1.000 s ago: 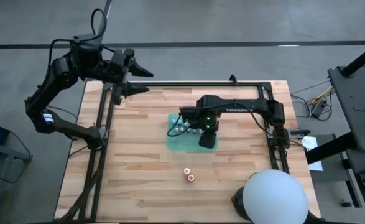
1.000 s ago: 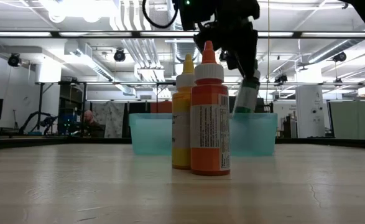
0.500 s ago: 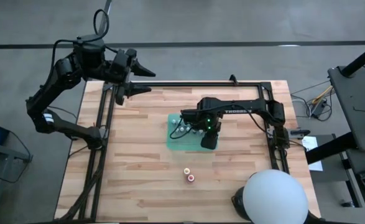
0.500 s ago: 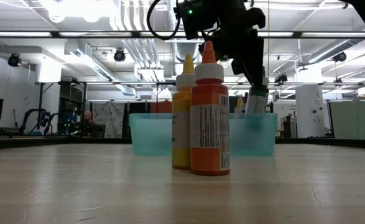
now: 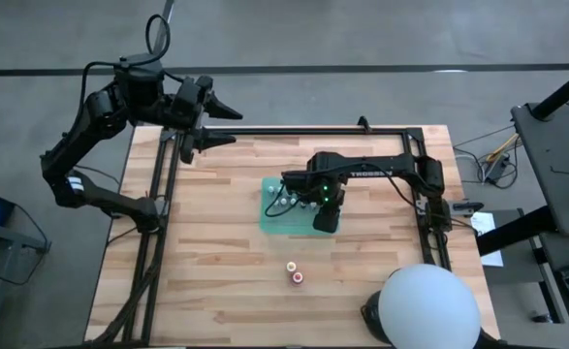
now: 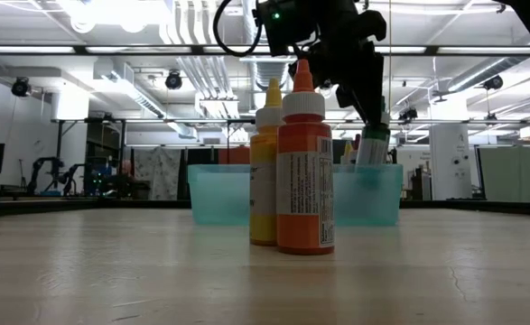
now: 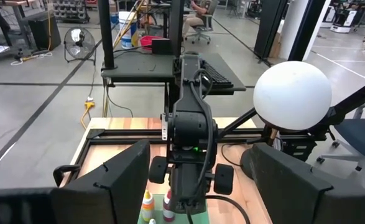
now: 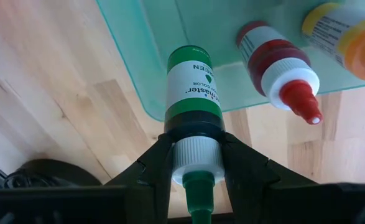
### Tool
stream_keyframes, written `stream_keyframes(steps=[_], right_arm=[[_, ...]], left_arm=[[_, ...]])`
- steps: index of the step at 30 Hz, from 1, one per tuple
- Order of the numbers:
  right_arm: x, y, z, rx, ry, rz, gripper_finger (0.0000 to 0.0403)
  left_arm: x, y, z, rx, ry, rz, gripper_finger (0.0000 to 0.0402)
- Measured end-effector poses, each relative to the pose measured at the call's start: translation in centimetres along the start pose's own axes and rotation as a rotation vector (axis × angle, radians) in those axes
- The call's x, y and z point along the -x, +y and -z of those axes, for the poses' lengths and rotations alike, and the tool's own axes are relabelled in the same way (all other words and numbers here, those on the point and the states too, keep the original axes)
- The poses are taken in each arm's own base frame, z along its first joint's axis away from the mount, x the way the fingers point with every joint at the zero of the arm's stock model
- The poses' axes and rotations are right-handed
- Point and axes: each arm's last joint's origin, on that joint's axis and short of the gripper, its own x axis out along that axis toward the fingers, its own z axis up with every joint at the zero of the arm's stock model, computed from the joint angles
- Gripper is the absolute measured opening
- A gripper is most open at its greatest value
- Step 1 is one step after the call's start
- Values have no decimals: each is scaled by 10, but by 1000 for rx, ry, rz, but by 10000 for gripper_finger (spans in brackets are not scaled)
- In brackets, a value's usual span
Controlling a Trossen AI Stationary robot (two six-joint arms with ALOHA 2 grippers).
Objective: Pick & Place food coloring
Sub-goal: Put the big green food coloring bottle into the green container
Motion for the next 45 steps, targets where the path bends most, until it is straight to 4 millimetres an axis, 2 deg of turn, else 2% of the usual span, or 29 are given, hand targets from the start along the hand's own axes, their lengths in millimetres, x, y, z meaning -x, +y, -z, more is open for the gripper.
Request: stream_keyframes(steps=[7,13,19,23,28,32,38,45], right_arm=[[3,5,1,23,-12,-3,106],[20,9,0,153,-85,1,106],[36,10,-1,467,-155,208,106],[41,14,1,727,-135,365,106],[39,26,4,1019,-83,404,106],[36,35,7,1186,-51,419,106],[33,40,8,1175,-47,439,106],[15,43,9,1188,22,441,106]], left_arm=[[0,0,0,0,0,0,247],[0,0,0,-1,0,0,247],[0,0,0,-1,0,0,247],[0,0,0,2,1,0,247],[0,0,0,5,1,0,247],[0,0,0,5,1,0,247],[0,0,0,3,1,0,247],[0,0,1,-6,3,0,247]])
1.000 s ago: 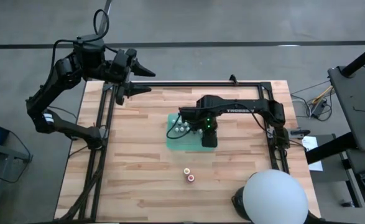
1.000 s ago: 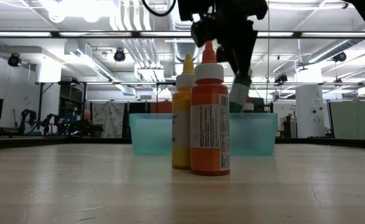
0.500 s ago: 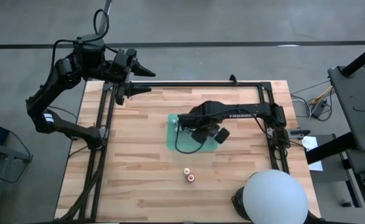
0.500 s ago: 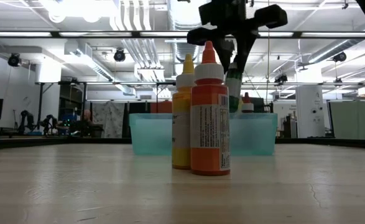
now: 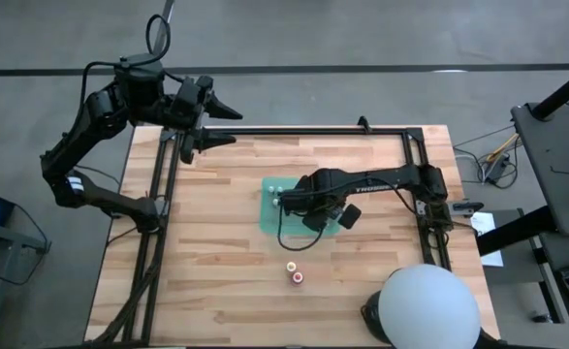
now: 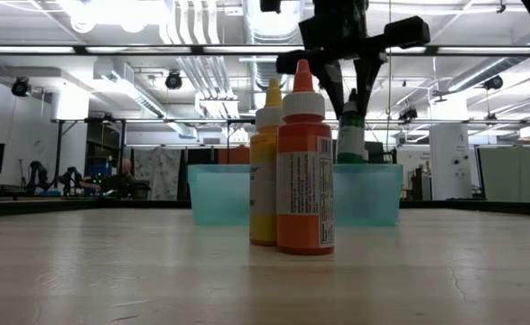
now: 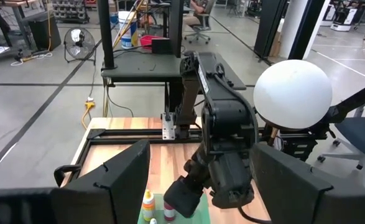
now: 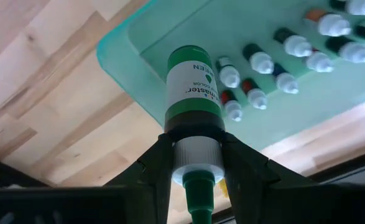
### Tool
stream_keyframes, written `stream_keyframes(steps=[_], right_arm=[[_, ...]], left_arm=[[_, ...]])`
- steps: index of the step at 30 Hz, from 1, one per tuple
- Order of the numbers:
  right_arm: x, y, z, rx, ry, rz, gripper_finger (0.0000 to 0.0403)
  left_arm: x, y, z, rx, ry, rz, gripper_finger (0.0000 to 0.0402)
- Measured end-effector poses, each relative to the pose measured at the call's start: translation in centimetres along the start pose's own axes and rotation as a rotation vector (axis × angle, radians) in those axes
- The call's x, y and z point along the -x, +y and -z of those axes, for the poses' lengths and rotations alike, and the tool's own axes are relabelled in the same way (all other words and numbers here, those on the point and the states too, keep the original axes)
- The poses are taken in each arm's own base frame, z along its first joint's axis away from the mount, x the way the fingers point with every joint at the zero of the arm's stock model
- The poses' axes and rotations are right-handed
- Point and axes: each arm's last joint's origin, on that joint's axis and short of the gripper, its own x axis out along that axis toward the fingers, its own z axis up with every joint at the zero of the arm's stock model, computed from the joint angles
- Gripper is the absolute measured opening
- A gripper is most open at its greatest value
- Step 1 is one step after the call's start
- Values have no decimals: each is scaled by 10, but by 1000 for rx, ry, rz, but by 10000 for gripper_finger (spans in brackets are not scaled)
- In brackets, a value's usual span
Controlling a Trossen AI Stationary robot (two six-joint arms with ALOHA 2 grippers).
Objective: Pick & Place food coloring
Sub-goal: Put the big green food coloring bottle into the green container
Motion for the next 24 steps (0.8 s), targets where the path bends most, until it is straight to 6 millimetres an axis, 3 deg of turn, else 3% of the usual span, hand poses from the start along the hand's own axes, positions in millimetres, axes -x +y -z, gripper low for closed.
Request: stream_keyframes(steps=[24], right_arm=[[-40,15,-14,55,95,-7,106]], left_arm=[[0,0,0,0,1,0,247]])
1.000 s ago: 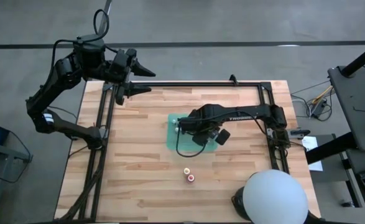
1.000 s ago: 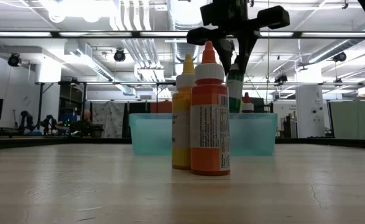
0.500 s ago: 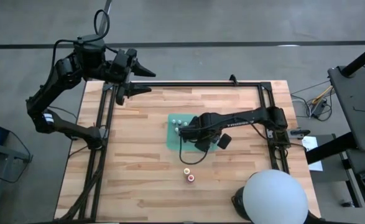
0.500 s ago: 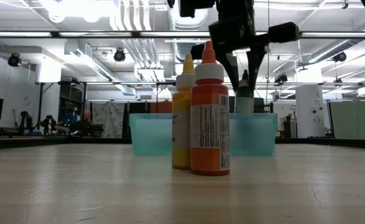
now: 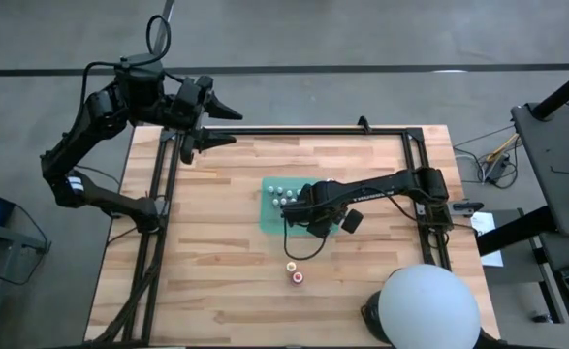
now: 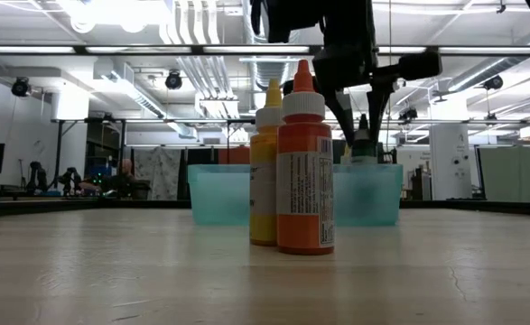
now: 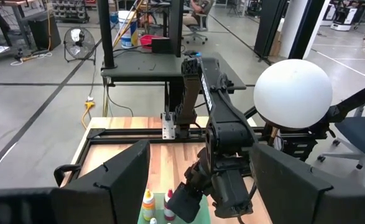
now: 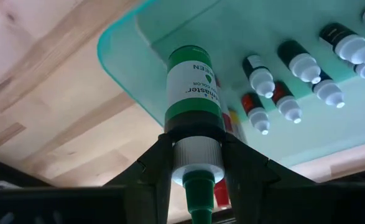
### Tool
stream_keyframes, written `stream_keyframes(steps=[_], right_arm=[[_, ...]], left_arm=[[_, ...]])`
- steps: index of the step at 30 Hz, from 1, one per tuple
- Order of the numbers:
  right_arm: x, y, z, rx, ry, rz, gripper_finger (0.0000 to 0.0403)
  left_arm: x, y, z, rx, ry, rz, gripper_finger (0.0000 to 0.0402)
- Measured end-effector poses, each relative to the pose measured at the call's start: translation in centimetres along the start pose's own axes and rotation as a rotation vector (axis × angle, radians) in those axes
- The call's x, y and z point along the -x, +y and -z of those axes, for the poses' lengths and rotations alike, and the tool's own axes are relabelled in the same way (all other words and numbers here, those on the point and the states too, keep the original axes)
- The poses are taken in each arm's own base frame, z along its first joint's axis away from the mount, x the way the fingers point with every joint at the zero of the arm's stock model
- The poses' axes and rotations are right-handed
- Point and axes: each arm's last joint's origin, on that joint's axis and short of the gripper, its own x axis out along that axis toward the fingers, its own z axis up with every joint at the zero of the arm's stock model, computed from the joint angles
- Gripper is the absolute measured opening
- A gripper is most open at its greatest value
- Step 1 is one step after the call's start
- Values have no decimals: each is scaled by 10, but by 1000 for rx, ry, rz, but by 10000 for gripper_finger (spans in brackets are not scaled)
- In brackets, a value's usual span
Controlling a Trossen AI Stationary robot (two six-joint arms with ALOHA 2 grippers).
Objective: Pick & Place food coloring
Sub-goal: Put the big green food coloring bottle into the green container, then put the big yellow food coloring bottle into the green container
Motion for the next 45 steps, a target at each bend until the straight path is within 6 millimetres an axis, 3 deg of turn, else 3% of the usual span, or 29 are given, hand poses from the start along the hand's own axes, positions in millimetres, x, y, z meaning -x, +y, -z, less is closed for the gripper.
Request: stream_keyframes(steps=[23,45], right_arm=[[-21,6,-5,30,21,-24,109],[-21,6,-6,-59,14,-17,183]], left_arm=[[0,0,0,0,0,0,247],[0,0,0,0,0,0,247]])
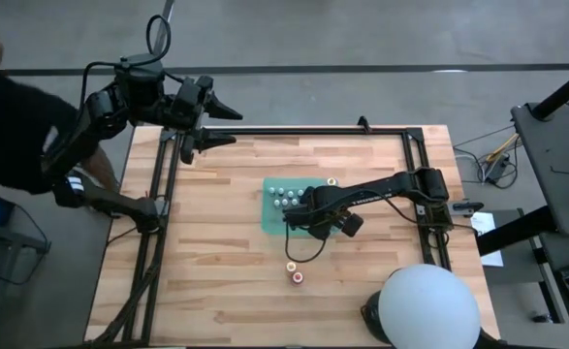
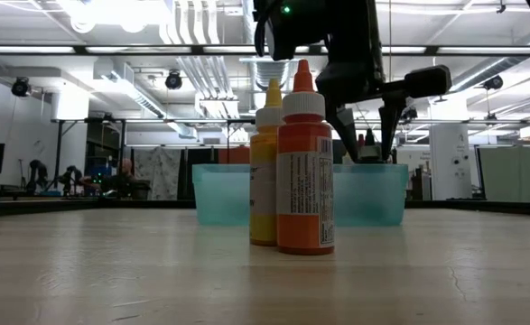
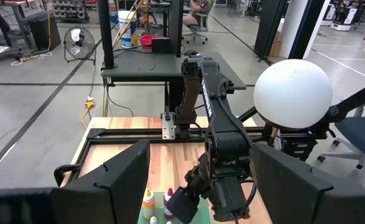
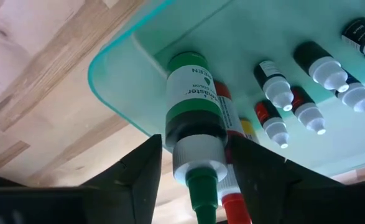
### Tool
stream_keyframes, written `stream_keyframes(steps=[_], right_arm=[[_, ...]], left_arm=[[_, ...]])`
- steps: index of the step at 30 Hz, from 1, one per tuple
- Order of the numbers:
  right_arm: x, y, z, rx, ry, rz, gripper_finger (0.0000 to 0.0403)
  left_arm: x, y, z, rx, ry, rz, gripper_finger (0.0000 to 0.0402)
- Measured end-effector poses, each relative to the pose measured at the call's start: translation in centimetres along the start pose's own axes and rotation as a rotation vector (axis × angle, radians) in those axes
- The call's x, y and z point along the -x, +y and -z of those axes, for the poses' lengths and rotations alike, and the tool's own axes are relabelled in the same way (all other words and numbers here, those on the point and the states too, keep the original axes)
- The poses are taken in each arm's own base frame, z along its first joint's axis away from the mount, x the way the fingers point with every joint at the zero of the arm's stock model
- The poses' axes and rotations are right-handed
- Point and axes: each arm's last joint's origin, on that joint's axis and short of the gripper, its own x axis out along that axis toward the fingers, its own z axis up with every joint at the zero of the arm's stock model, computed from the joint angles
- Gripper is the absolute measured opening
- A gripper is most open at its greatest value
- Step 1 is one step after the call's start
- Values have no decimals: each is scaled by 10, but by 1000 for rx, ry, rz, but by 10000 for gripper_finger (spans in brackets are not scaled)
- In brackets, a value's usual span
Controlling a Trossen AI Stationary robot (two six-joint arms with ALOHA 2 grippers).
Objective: Pick & Place food coloring
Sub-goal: Put the big yellow food coloring bottle into the green container
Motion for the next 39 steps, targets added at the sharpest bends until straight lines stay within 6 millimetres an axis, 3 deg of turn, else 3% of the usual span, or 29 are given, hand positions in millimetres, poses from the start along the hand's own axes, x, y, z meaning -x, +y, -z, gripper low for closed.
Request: stream_keyframes(steps=[9,25,31,39], right_arm=[[23,-9,0,-51,-64,60,192],[105,-8,7,-299,-246,185,185],[140,-3,20,-480,-392,163,146],[167,2,37,-663,-512,162,46]], left_arm=[[0,0,0,0,0,1,247],[0,0,0,1,1,0,247],[0,0,2,14,21,2,247],[-1,0,7,38,62,7,245]])
